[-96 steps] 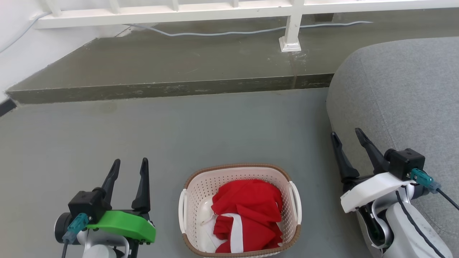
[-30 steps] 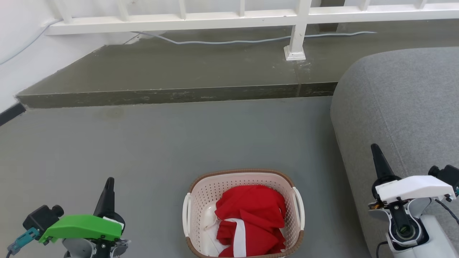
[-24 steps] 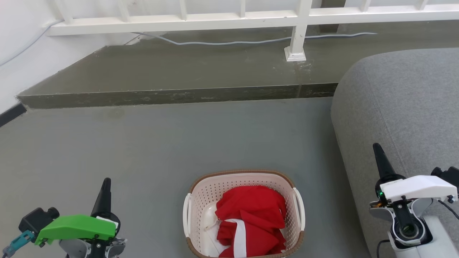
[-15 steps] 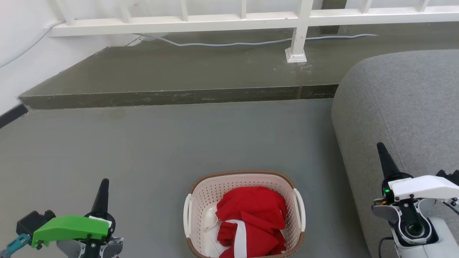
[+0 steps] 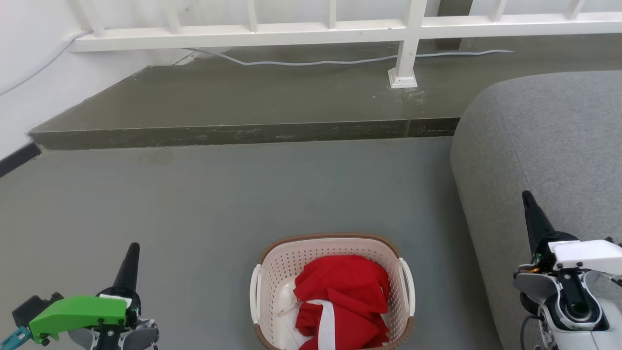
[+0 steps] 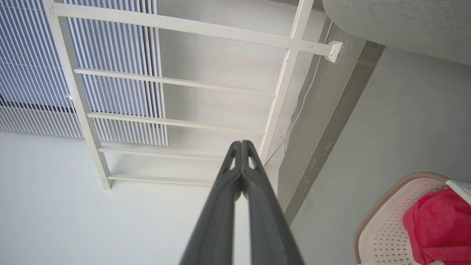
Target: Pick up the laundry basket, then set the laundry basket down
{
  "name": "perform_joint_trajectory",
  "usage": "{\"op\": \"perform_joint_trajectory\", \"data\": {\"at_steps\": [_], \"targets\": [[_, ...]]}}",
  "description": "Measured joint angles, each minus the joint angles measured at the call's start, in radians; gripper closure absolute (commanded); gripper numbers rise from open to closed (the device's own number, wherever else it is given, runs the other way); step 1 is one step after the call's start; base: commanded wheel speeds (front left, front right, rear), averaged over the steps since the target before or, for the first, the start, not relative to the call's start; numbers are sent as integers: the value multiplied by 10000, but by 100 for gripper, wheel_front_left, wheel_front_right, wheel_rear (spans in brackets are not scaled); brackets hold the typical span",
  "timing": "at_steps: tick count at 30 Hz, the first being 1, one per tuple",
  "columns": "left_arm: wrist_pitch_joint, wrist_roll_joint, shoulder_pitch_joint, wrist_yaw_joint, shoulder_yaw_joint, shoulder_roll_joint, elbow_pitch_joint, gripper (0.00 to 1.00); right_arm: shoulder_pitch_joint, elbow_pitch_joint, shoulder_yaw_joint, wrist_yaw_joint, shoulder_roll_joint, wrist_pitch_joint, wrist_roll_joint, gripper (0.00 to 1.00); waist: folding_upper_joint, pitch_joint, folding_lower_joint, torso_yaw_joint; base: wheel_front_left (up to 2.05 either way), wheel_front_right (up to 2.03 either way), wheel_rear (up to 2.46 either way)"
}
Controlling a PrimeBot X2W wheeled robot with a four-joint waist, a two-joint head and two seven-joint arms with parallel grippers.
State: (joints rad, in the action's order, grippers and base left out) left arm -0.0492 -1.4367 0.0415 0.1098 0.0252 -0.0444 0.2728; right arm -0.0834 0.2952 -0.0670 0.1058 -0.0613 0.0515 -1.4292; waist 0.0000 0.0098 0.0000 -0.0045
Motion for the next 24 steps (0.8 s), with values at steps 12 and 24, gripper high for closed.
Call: {"op": "perform_joint_trajectory", "data": {"at_steps": [12, 24], "targets": [[-403, -1618, 45, 102, 347, -2, 36, 100, 0, -84, -522, 86, 128, 433, -1638, 100, 0, -68, 0, 42, 0, 0, 0], [-479, -1726, 201, 136, 378, -2, 40, 100, 0, -96, -568, 88, 159, 477, -1799, 100, 0, -71, 0, 44, 0, 0, 0]]}}
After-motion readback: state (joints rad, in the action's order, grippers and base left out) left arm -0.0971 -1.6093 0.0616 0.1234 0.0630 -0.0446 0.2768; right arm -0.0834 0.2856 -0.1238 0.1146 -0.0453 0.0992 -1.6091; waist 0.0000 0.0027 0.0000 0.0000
